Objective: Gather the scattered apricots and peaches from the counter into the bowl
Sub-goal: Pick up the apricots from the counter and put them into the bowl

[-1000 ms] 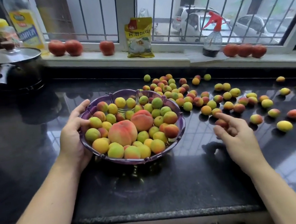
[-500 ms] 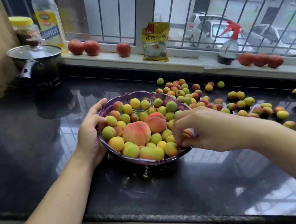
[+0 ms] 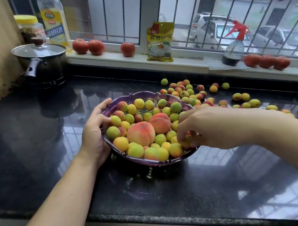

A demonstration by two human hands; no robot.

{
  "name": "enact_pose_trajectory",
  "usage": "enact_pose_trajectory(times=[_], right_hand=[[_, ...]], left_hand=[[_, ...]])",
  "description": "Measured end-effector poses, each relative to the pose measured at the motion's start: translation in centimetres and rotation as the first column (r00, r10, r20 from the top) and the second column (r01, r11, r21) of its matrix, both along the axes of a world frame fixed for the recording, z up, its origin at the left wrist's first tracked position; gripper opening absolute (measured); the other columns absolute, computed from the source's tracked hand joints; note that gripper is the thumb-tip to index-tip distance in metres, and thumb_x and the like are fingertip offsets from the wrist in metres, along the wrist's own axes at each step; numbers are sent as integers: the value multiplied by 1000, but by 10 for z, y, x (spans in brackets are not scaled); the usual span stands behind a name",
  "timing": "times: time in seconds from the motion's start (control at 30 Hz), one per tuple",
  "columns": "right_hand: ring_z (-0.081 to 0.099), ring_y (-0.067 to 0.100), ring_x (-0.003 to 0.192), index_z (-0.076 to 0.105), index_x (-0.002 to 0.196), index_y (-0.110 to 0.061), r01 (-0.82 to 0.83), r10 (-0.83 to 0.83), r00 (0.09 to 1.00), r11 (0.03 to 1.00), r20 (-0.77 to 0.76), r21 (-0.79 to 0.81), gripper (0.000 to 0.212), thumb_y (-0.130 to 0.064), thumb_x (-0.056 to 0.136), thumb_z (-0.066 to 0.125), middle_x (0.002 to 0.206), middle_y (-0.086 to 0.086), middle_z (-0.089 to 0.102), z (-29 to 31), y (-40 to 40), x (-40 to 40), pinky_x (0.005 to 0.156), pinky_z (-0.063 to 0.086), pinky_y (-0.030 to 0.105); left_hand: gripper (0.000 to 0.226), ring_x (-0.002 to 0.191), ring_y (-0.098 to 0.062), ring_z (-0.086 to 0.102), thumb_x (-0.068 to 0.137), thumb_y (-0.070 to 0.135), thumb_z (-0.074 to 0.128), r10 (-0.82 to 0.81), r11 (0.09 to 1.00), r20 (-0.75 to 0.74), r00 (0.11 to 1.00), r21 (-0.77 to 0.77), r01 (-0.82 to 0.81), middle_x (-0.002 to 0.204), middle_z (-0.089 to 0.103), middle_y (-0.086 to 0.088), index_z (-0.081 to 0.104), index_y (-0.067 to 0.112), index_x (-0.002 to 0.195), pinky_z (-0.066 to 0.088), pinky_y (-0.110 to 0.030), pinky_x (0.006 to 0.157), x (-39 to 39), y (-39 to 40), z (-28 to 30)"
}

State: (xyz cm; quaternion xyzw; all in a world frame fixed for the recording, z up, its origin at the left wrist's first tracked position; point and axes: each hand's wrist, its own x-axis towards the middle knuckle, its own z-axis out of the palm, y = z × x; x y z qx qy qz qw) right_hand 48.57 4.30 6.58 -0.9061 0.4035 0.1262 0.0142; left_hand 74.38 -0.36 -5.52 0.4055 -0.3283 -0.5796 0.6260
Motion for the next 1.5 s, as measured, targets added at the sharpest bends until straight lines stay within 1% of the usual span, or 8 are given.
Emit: enact_pose_trajectory(times=[0.37,0.53,0.73,0.9,1.17,1.33,1.43,1.5], right_hand=[[59,1,97,75,108,-29,113,-85,966,988,242,-104,31,-4,95,63,106,-17,64,-3,-7,-17,85,49,18],[61,2,79,76,101,-20,667,-377,563,733,736,-134,28,-2,95,55,102,-2,72,-24,-55,-58,64,40,14],[58,17,96,73,114,-21,759,-569,543,646,618,-72,24,-14,98,56,121,5,69,-66,-131,-74,77,41,27],[48,20,72,66,95,-11,808,-637,549,569,541,-149,15,-20,99,55,95,10,64,-76,-188,-38,65,36,29],[52,41,109,58,115,-7,885,-839,460,459,291,-77,28,-22,92,63,103,17,55,-81,-218,-28,96,41,51],[58,30,94,65,112,-12,859,-678,456,506,577,-84,25,-31,96,61,101,12,63,-58,-197,-32,94,49,50],[65,22,96,67,118,-27,591,-497,324,771,805,239,26,-33,93,70,114,5,66,-23,-146,-25,80,57,40],[68,19,95,71,111,-39,334,-477,488,876,731,348,24,-34,88,75,111,0,68,-5,-111,-17,84,58,42]], left_hand=[[60,109,-26,74,82,-4,41,145,988,99,984,-61,-139,110,80,-4,70,18,129,63,-40,87,-4,2,0],[64,89,-12,76,81,-19,35,251,966,114,961,-91,-242,94,81,3,67,8,130,61,-25,72,0,-4,1],[62,119,-31,71,68,-11,42,383,921,28,923,-88,-379,119,77,-14,75,12,115,55,-52,108,25,-14,-5],[56,118,-42,69,64,-2,47,474,875,62,878,-139,-463,120,74,-23,77,6,110,57,-50,102,27,-19,-15],[46,108,-37,73,81,-7,42,419,902,47,907,-136,-410,114,76,-21,79,12,101,55,-58,102,24,-25,-20],[49,118,-36,70,84,-1,40,358,922,43,933,-172,-346,119,76,-14,77,16,112,57,-51,103,22,-21,-19],[55,128,-27,66,83,9,41,305,935,62,950,-206,-287,132,72,-9,74,20,125,52,-46,109,22,-20,-18],[54,130,-28,65,84,13,42,291,938,60,955,-214,-273,133,72,-10,73,18,127,51,-46,110,21,-20,-17]])
